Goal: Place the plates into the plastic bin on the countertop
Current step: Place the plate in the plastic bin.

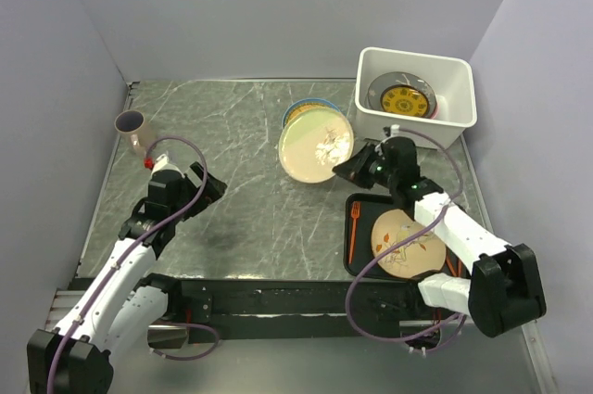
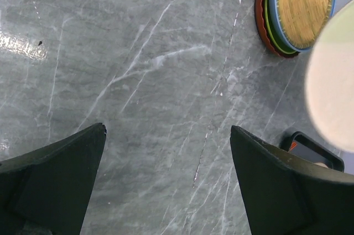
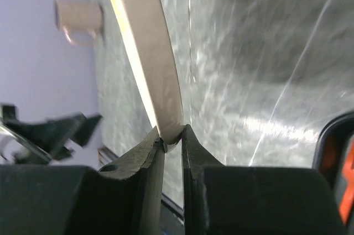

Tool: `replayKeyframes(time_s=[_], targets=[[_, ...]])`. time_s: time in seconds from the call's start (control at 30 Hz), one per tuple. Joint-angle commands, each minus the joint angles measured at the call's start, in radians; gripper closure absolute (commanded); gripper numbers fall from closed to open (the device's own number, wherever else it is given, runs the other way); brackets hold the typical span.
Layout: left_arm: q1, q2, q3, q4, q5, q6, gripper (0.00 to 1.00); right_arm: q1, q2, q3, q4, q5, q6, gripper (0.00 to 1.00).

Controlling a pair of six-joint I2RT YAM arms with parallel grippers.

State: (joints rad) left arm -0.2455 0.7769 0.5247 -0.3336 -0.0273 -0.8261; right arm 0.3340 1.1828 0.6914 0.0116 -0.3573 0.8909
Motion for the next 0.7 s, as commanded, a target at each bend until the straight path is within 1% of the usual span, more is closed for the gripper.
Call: replayKeyframes(time_s=[0.0,0.1,0.27,0.43,0.47,0.5,0.67], targets=[[0.0,0.005,-0.017,0.056,0.02,0.019,0.01,-0.096,-0.02,0.152,0.157,-0.13,-0.004,0.95],[0.0,0.01,-0.023,0.064,0.02,0.021,0.01,-0.166,0.021,0.21,0.165,-0.158,0.005,0.95],[0.0,0.039,-0.025,0.074,0.02,0.031,0.01,-0.249,0.096,0.322,0.153,-0.207,0.005,0.95],[0.0,0.071,-0.031,0.097,0.041,0.035,0.01,-0.329,0.161,0.385,0.156,-0.247,0.025,0.95],[0.002,0.077,-0.032,0.102,0.047,0.035,0.01,-0.329,0.169,0.404,0.154,-0.264,0.029,0.95],[0.0,0.084,-0.031,0.108,0.05,0.036,0.01,-0.364,0.181,0.411,0.153,-0.267,0.032,0.95],[0.0,0.133,-0.026,0.126,0.075,0.045,0.01,-0.452,0.212,0.468,0.148,-0.29,0.049,0.95]])
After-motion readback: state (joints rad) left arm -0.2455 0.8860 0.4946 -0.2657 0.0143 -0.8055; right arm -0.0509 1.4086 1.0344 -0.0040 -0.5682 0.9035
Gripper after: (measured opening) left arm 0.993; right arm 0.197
